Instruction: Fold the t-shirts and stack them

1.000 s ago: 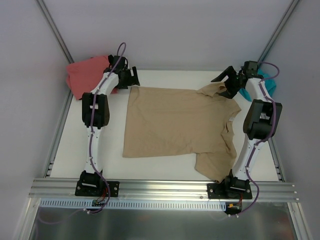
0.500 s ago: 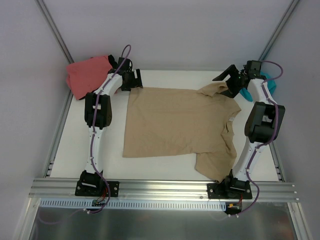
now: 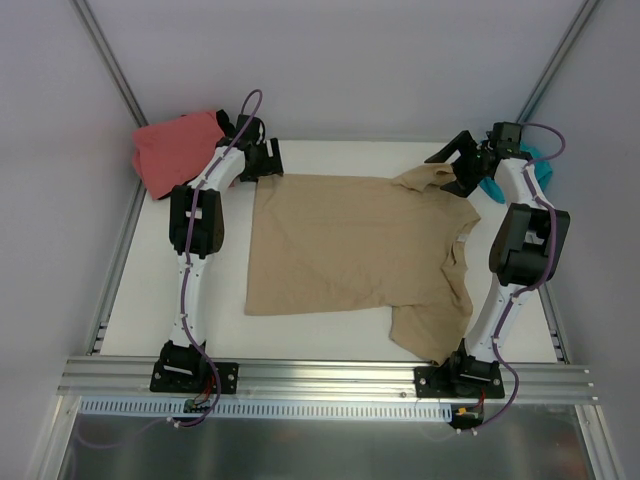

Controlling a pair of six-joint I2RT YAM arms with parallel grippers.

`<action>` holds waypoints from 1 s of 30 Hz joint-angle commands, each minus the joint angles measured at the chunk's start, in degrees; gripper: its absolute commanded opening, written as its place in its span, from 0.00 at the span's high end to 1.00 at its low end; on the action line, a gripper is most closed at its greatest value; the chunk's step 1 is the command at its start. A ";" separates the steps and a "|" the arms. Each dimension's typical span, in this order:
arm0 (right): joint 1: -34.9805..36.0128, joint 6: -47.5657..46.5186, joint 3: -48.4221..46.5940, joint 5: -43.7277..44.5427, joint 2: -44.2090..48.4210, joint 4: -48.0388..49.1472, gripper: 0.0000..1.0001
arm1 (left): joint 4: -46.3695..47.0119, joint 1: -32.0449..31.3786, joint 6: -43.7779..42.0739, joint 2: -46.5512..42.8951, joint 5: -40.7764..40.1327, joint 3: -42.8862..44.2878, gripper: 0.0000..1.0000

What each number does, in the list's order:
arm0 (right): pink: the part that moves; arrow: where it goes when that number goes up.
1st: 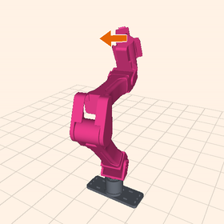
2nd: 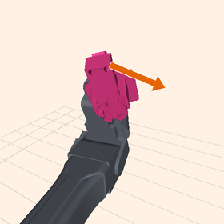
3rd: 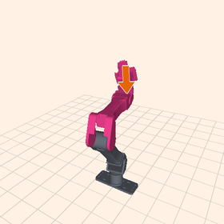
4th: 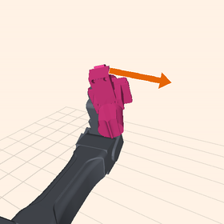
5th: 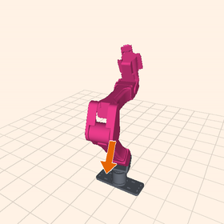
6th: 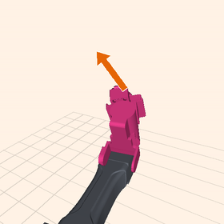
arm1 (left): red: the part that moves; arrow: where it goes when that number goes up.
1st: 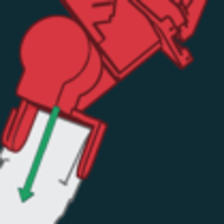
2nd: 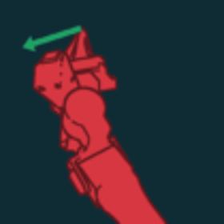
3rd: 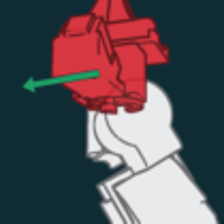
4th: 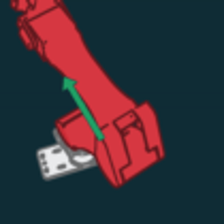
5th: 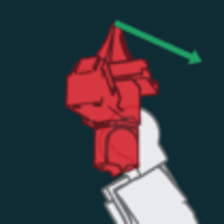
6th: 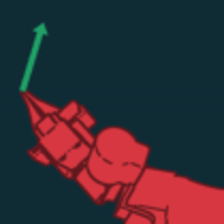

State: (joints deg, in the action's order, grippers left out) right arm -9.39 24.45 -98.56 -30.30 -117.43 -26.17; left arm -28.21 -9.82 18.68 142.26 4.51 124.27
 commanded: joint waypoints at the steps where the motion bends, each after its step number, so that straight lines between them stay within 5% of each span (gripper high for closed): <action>1: -0.46 0.16 -0.49 -0.63 3.08 1.12 0.01 | -3.26 0.33 -0.04 0.92 -2.58 2.73 0.18; 30: 0.07 0.86 -0.67 -1.42 1.15 1.83 0.01 | 1.75 1.56 -0.22 -4.79 3.13 1.24 0.18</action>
State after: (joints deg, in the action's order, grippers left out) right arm -9.39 24.86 -98.56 -30.72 -117.43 -25.52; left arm -27.22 -8.88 19.31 142.43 7.09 125.21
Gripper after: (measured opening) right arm 0.993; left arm 0.825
